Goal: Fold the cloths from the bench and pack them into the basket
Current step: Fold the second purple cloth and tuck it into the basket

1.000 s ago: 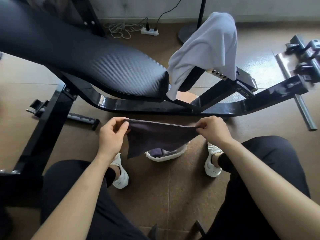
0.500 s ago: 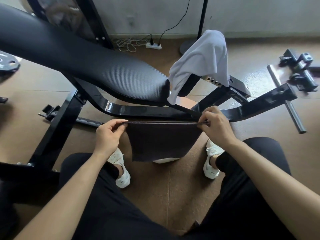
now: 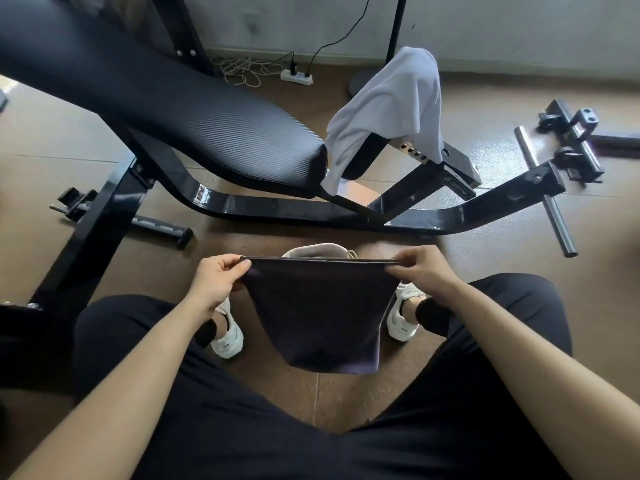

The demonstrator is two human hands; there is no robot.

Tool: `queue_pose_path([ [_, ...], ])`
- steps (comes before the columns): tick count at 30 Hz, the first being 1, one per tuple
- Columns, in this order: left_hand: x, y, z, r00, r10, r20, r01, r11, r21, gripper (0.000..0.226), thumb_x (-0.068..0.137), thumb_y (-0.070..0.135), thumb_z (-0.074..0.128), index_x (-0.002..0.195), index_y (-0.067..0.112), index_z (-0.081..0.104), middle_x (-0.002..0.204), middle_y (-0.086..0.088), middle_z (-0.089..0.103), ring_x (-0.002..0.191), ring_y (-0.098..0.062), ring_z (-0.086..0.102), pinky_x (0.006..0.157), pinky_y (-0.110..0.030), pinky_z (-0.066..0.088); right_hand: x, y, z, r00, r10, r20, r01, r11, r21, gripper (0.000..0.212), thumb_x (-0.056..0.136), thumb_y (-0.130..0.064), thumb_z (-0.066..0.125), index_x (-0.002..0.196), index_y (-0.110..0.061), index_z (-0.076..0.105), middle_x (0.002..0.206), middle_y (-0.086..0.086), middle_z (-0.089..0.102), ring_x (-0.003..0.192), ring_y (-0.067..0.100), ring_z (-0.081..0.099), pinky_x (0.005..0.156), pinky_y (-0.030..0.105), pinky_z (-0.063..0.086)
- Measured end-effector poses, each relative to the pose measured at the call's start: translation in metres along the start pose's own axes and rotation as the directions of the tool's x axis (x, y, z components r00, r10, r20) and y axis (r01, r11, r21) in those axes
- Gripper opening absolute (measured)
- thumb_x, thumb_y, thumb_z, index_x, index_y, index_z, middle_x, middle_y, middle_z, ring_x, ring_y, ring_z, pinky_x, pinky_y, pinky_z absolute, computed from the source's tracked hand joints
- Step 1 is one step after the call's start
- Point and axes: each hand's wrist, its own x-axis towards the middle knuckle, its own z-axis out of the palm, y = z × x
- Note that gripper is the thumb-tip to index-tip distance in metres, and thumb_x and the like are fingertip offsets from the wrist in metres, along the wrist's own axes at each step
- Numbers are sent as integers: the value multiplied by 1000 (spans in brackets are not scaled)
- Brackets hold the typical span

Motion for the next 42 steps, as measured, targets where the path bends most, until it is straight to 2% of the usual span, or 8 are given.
queue_pose_path([
  [3, 0, 6, -1, 997, 40, -67, -43, 998, -46, 13, 97, 8, 65, 89, 15, 72, 84, 0, 71, 75, -6, 66, 61, -9, 51, -3, -13, -3, 998, 61, -32, -56, 989, 137, 14, 86, -12, 80, 74, -12, 72, 69, 2, 62, 65, 14, 57, 59, 24, 51],
  [6, 2, 12, -1, 991, 58, -124, -66, 996, -68, 12, 97, 12, 66, 89, 15, 74, 87, -3, 72, 81, -12, 67, 68, -21, 56, -10, -31, 3, 994, 86, -68, -66, 965, 253, 15, 87, -15, 79, 75, -14, 71, 72, -1, 66, 70, 12, 61, 64, 29, 54],
  [13, -3, 4, 16, 969, -16, -245, -16, 992, -127, 8, 96, 20, 68, 93, 24, 74, 97, -3, 74, 93, -19, 72, 71, -32, 60, -23, -47, 28, 963, 142, -229, -23, 890, 456, 9, 90, -22, 75, 89, -13, 77, 85, 4, 77, 77, 13, 69, 64, 25, 55],
  [21, -24, -13, 40, 994, 70, -85, -80, 989, -123, 7, 89, 23, 77, 93, 26, 79, 93, 0, 79, 97, -25, 74, 91, -53, 59, -29, -40, 60, 982, 56, -182, 34, 888, 458, 10, 91, -7, 71, 98, -6, 78, 91, 17, 77, 72, 11, 66, 59, 18, 54],
  [26, -40, -8, 62, 994, 113, 9, -110, 983, -148, 15, 90, 17, 76, 90, 32, 79, 92, 3, 79, 97, -22, 74, 89, -43, 60, -37, -46, 74, 993, 7, -119, 52, 872, 487, 7, 88, -6, 76, 95, -4, 77, 90, 21, 76, 76, 18, 69, 66, 28, 58],
  [30, -49, -8, 77, 987, 154, 48, -146, 980, -138, 15, 88, 16, 78, 101, 24, 81, 95, 6, 79, 96, -15, 74, 88, -37, 60, -45, -49, 93, 995, -17, -95, 61, 871, 487, 6, 83, -11, 81, 85, -11, 75, 81, 14, 77, 75, 23, 73, 73, 41, 60],
  [35, -57, -9, 84, 973, 222, 56, -219, 974, -56, 22, 88, 17, 78, 110, 18, 79, 103, 6, 78, 101, -9, 73, 85, -19, 56, -51, -53, 103, 996, -68, -59, 88, 880, 467, 5, 87, -12, 79, 91, -13, 77, 84, 7, 78, 84, 25, 76, 79, 46, 63],
  [42, -57, -8, 83, 967, 252, 25, -252, 968, -21, 29, 86, 18, 80, 115, 16, 77, 105, 7, 78, 103, -6, 72, 97, -32, 57, -54, -54, 104, 990, -134, 41, 99, 873, 478, 30, 88, 5, 64, 111, -10, 77, 100, 5, 79, 96, 20, 76, 92, 43, 61],
])
